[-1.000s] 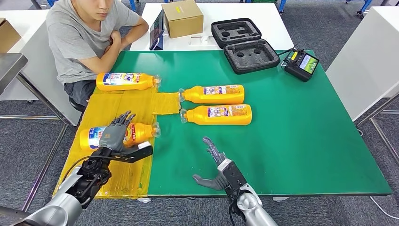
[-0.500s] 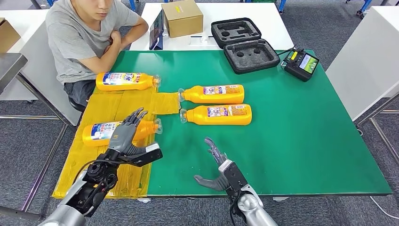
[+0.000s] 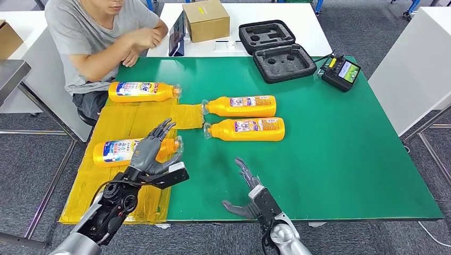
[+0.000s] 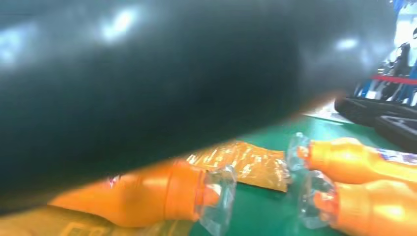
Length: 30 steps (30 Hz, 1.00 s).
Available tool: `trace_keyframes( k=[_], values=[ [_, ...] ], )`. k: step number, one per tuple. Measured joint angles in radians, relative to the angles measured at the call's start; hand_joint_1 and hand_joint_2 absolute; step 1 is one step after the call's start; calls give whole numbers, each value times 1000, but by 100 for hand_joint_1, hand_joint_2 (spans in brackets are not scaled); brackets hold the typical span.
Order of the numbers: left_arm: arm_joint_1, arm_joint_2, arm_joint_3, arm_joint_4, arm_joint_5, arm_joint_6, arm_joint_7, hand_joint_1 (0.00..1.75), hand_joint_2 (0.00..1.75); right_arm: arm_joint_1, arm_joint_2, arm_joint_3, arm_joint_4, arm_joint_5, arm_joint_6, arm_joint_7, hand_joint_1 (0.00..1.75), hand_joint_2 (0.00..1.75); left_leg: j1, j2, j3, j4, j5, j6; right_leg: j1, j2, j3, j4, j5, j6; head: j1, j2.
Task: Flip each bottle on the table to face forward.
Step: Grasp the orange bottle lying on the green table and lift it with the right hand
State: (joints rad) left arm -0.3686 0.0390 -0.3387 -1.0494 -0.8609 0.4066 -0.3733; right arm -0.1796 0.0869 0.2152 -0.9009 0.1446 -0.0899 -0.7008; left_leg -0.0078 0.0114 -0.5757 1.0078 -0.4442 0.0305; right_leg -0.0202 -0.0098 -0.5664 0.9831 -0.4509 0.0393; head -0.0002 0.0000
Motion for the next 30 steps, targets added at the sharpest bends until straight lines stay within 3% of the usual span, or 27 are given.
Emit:
trace_keyframes(
  k=[1,5,9,17,22,30],
  values=[
    [2,0,-1,-5,22,-1,-15,0,0,3,0,0,-4,1,-1,0,0,175,0,0,0,0,0,0,0,0,0,0,0,0,0,0],
    [22,-4,-6,-57,209,-43,-119,0,175,23,-1,-2,-39,13,-8,0,0,175,0,0,0,0,0,0,0,0,0,0,0,0,0,0],
    [72,-19,-1,-142,420,-83,-216,0,175,67,-1,-2,-133,35,-40,0,0,175,0,0,-1,0,0,0,0,0,0,0,0,0,0,0],
    [164,-49,30,-247,573,-112,-293,0,175,146,-5,7,-320,56,-125,0,0,175,0,0,-1,0,0,0,0,0,-1,0,0,0,0,0],
    [229,-78,51,-290,611,-129,-321,0,175,221,-14,10,-480,52,-186,0,0,175,0,0,-1,0,-1,0,0,0,-1,0,0,0,0,0],
    [263,-101,55,-307,616,-130,-326,0,175,265,-26,0,-605,50,-195,0,0,175,0,0,-2,0,-1,0,0,0,-1,-1,0,0,0,0]
  ],
)
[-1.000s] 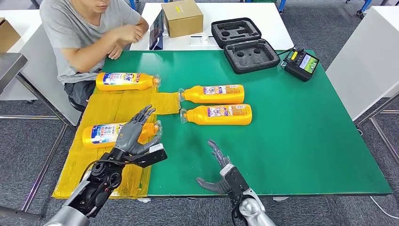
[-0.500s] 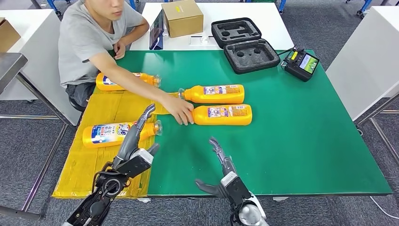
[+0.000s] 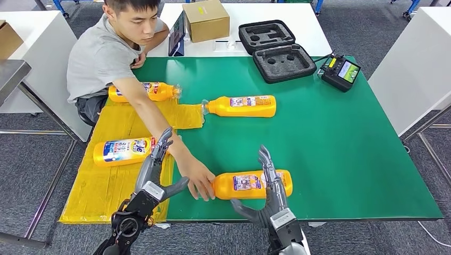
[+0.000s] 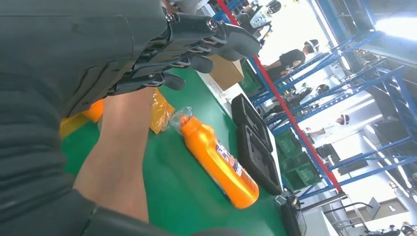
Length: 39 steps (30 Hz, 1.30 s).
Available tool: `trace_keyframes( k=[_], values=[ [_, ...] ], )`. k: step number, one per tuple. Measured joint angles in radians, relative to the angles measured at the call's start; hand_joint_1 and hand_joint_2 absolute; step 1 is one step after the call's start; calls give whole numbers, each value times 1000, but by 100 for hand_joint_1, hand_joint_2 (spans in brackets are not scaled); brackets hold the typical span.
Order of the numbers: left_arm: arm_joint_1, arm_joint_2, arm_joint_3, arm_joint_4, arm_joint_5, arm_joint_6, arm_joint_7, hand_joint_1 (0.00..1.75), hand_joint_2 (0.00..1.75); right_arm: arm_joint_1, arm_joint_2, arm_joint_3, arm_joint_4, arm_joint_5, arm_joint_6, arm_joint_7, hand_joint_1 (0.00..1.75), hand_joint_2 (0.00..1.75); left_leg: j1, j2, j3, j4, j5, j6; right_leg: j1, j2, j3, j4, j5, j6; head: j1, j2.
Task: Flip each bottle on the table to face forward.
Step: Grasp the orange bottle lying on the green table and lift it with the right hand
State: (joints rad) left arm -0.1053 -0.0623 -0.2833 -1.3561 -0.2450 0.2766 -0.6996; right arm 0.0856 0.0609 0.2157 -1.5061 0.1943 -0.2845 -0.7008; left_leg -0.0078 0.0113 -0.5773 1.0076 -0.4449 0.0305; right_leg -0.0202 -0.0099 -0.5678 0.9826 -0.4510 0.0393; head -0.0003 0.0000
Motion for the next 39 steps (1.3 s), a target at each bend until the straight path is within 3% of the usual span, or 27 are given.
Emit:
trace_keyframes(
  k=[6,15,22,39],
  values=[
    [27,-9,7,-22,10,2,-1,0,175,19,-5,-4,-37,9,-36,0,0,175,0,0,0,0,0,0,0,0,0,0,0,0,0,0],
    [62,-24,3,-63,20,11,-2,0,175,67,-22,-5,-124,87,-190,0,0,175,0,0,-1,0,0,0,0,0,-1,0,0,0,0,0],
    [61,-31,2,-76,20,13,-2,0,175,72,-30,3,-146,147,-225,0,0,175,0,0,-1,0,0,0,0,0,-1,0,0,0,0,0],
    [61,-33,-7,-90,19,14,-2,0,175,72,-30,2,-146,147,-219,0,0,175,0,0,-1,0,0,0,0,0,-1,0,0,0,0,0]
  ],
)
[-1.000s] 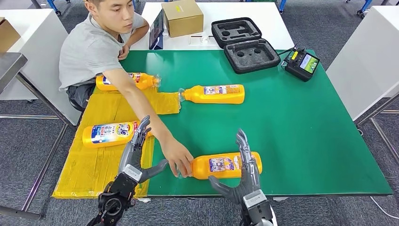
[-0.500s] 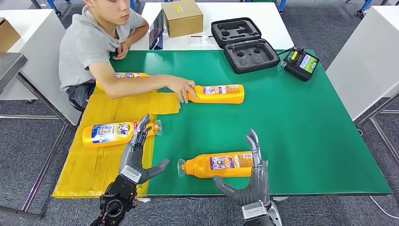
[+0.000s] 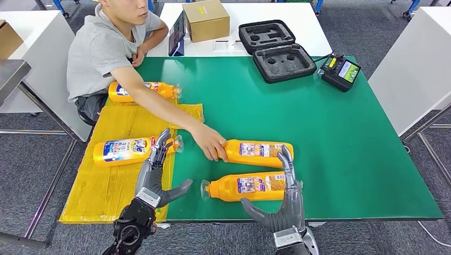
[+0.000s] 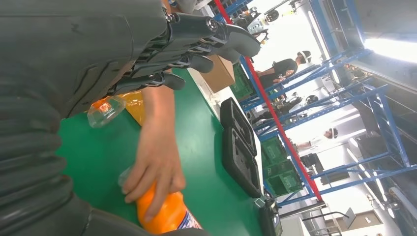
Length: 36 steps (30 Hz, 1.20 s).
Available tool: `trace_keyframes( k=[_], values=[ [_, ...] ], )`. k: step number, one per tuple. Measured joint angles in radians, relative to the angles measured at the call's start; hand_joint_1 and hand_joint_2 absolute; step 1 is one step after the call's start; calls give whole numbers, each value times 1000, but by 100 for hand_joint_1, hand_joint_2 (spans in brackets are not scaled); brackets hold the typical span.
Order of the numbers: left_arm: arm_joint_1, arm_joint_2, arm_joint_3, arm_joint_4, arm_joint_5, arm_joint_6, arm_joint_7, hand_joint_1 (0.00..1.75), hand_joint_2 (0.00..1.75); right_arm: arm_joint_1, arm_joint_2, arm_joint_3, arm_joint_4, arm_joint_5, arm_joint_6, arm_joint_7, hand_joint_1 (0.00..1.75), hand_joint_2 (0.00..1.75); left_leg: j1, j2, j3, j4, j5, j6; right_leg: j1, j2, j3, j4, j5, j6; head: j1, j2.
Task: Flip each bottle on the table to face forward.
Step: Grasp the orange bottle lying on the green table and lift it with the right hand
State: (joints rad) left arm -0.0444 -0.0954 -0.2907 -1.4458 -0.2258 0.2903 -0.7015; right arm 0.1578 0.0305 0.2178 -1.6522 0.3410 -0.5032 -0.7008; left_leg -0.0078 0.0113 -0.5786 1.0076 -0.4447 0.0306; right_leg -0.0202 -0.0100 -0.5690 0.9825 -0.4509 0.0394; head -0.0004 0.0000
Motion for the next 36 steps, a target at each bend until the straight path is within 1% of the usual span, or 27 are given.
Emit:
trace_keyframes(
  k=[4,7,9,13,18,20,26,36],
  values=[
    [-1,0,0,0,-3,0,0,0,175,0,0,-1,0,16,1,0,0,175,0,0,0,0,0,0,0,0,0,0,0,0,0,0],
    [-2,-2,0,0,-9,-2,0,0,175,0,3,-7,2,81,0,4,0,175,0,0,0,0,0,0,0,0,0,0,0,0,0,0],
    [-6,-4,1,0,-10,-9,0,0,175,1,9,-17,5,175,-8,21,0,175,0,0,0,0,0,0,0,0,0,0,0,0,0,0],
    [-11,-6,1,0,-10,-17,0,0,175,7,16,-34,14,389,-39,86,0,175,0,0,0,0,0,0,0,0,0,0,0,0,0,0],
    [-11,-11,0,0,-12,-28,0,0,175,4,16,-50,44,568,-57,196,0,175,0,0,0,0,0,0,0,0,0,0,0,0,0,0],
    [-11,-15,0,0,-17,-33,0,0,175,4,14,-58,59,618,-67,228,0,175,0,0,0,0,0,0,0,0,0,0,0,0,0,0],
    [-12,-24,-1,3,-21,-45,0,0,175,-5,8,-75,98,695,-72,281,0,175,0,0,0,0,0,0,0,0,0,0,0,0,0,0],
    [-12,-29,0,3,-21,-48,0,0,175,-12,1,-83,128,701,-72,289,0,175,0,0,0,0,0,0,0,0,0,0,0,0,0,0]
  ],
)
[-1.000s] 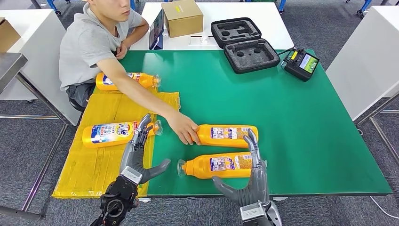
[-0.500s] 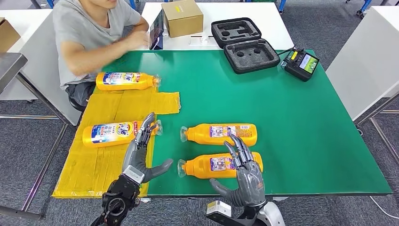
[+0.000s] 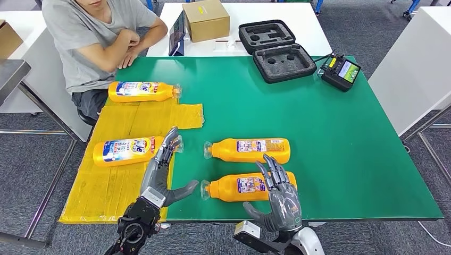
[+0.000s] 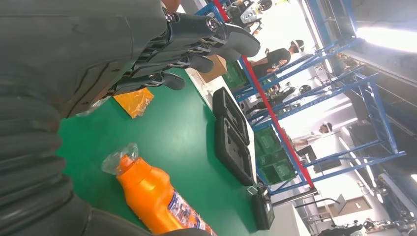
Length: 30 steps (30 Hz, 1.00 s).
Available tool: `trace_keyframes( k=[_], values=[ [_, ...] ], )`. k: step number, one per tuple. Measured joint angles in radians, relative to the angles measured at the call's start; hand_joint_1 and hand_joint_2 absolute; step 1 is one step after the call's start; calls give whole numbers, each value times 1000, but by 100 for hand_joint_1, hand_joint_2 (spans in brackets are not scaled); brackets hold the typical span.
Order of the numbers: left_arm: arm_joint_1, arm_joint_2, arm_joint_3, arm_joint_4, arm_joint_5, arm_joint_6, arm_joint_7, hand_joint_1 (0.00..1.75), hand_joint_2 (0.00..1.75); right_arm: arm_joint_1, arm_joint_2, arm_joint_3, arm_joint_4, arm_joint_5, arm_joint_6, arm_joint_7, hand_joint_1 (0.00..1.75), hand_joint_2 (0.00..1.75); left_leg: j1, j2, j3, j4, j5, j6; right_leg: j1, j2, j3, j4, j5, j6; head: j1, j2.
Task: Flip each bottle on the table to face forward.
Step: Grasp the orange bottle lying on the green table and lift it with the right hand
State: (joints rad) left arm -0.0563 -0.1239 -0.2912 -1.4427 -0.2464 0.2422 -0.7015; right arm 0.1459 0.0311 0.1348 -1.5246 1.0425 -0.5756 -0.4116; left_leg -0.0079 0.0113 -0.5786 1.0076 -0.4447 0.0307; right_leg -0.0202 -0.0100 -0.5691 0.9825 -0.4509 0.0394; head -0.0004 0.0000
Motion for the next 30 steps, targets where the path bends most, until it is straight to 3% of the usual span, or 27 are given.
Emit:
trace_keyframes(
  k=[13,21,26,30],
  values=[
    [-1,0,0,5,5,-7,0,0,175,-10,-4,-4,23,48,10,35,0,175,0,0,0,0,0,0,0,0,0,0,0,0,0,0],
    [-2,0,0,17,2,-15,0,0,175,-21,-14,-21,49,211,52,126,0,175,0,0,0,0,0,0,0,0,0,0,0,0,0,0],
    [-3,0,-2,22,25,-22,0,0,175,-37,-31,-32,85,421,87,253,0,175,0,0,0,0,0,0,0,0,0,0,0,0,0,0],
    [-4,0,-9,27,32,-24,0,0,175,-57,-45,-48,122,440,89,268,0,175,0,0,0,0,0,0,0,0,0,0,0,0,0,0]
  ],
)
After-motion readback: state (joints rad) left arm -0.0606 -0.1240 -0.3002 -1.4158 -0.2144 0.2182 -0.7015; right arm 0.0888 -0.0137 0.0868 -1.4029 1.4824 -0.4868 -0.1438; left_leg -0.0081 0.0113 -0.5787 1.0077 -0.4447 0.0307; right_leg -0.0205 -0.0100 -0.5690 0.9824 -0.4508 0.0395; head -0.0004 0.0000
